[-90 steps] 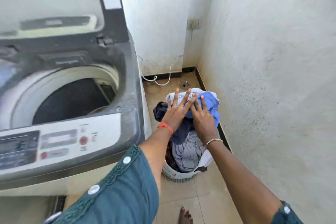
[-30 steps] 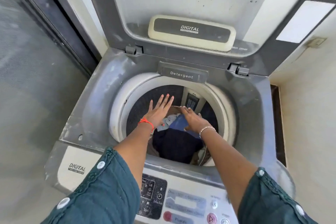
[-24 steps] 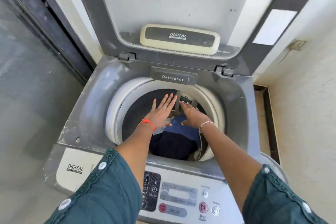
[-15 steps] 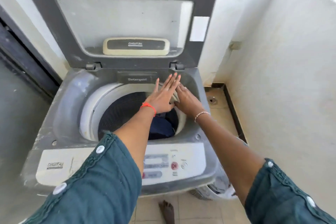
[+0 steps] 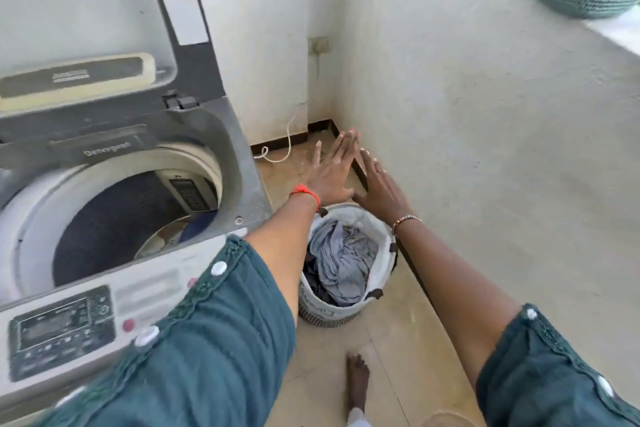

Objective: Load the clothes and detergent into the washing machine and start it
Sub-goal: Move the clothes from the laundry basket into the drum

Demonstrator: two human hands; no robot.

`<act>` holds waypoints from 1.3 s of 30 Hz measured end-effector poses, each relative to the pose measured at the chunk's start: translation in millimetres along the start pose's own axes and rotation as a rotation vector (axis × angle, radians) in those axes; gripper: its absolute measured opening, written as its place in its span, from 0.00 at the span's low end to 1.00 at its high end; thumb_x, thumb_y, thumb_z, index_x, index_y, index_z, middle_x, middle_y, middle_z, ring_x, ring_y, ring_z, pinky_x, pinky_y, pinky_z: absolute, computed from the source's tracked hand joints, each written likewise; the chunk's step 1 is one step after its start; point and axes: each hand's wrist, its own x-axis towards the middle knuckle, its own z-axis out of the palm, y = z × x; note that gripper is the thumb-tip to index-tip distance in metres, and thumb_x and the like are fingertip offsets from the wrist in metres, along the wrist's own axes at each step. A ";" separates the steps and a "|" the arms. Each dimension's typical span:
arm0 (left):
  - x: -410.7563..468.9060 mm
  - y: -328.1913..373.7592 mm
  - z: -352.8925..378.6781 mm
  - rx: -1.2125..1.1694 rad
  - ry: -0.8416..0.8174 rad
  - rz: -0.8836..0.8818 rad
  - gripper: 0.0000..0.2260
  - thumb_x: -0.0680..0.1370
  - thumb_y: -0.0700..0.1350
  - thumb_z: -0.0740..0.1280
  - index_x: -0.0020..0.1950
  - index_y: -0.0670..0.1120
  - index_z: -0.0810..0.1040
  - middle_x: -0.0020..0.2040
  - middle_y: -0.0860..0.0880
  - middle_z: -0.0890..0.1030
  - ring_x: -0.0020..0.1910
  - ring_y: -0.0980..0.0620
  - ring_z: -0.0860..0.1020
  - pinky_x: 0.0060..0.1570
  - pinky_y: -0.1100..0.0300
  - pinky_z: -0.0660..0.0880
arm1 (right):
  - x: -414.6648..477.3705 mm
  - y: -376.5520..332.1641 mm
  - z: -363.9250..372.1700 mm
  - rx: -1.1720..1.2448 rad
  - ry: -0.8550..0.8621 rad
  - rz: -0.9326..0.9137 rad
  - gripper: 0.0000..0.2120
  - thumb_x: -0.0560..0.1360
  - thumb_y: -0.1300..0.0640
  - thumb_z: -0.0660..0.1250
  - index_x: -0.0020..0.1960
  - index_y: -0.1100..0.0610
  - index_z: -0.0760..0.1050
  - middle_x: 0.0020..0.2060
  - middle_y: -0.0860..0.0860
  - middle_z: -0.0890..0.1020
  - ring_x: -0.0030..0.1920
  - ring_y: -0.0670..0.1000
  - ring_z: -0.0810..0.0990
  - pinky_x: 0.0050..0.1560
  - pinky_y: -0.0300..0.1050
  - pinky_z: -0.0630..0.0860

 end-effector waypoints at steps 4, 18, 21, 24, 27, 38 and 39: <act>26.8 6.5 81.2 -0.055 -0.158 -0.036 0.48 0.73 0.57 0.66 0.75 0.44 0.34 0.77 0.47 0.35 0.76 0.49 0.37 0.71 0.39 0.38 | -4.6 73.2 47.8 -0.011 -0.173 0.074 0.46 0.74 0.50 0.67 0.76 0.60 0.38 0.76 0.57 0.48 0.76 0.55 0.50 0.75 0.51 0.54; 44.6 -57.9 412.0 0.215 -0.481 -0.139 0.45 0.74 0.43 0.63 0.71 0.47 0.26 0.75 0.48 0.30 0.75 0.43 0.34 0.65 0.35 0.30 | -15.1 246.5 340.0 0.011 -0.419 0.250 0.51 0.72 0.40 0.65 0.69 0.55 0.25 0.76 0.53 0.40 0.76 0.56 0.42 0.73 0.58 0.42; 42.5 -75.7 474.0 0.300 -0.407 -0.078 0.51 0.69 0.47 0.68 0.74 0.47 0.28 0.75 0.46 0.35 0.76 0.43 0.42 0.67 0.33 0.35 | -11.4 267.1 390.9 -0.030 -0.409 0.245 0.54 0.70 0.39 0.67 0.73 0.56 0.30 0.76 0.54 0.42 0.76 0.57 0.44 0.73 0.57 0.42; 46.7 -98.1 524.3 0.395 -0.284 -0.022 0.53 0.62 0.46 0.73 0.76 0.46 0.40 0.77 0.45 0.49 0.76 0.44 0.52 0.68 0.31 0.40 | -4.7 284.2 433.5 -0.085 -0.417 0.202 0.55 0.69 0.39 0.68 0.74 0.56 0.30 0.76 0.55 0.43 0.76 0.59 0.44 0.74 0.57 0.42; 58.1 -118.0 552.1 0.478 -0.245 0.041 0.52 0.67 0.44 0.72 0.76 0.46 0.34 0.78 0.46 0.44 0.77 0.43 0.44 0.66 0.30 0.34 | 1.9 295.4 464.5 -0.175 -0.422 0.155 0.60 0.65 0.41 0.73 0.70 0.54 0.27 0.76 0.56 0.41 0.76 0.59 0.44 0.73 0.59 0.43; 90.4 -146.6 584.9 0.541 -0.301 0.093 0.53 0.67 0.65 0.69 0.77 0.45 0.40 0.78 0.43 0.46 0.75 0.35 0.48 0.65 0.27 0.50 | 37.1 313.6 505.0 -0.253 -0.453 0.114 0.44 0.73 0.57 0.67 0.76 0.56 0.39 0.76 0.61 0.49 0.73 0.65 0.57 0.64 0.66 0.67; 91.5 -146.9 585.6 0.526 -0.315 0.093 0.52 0.67 0.63 0.70 0.77 0.45 0.40 0.78 0.44 0.46 0.75 0.35 0.48 0.66 0.28 0.53 | 38.5 315.0 507.2 -0.254 -0.431 0.101 0.41 0.72 0.63 0.66 0.76 0.57 0.45 0.74 0.63 0.56 0.71 0.67 0.62 0.58 0.66 0.73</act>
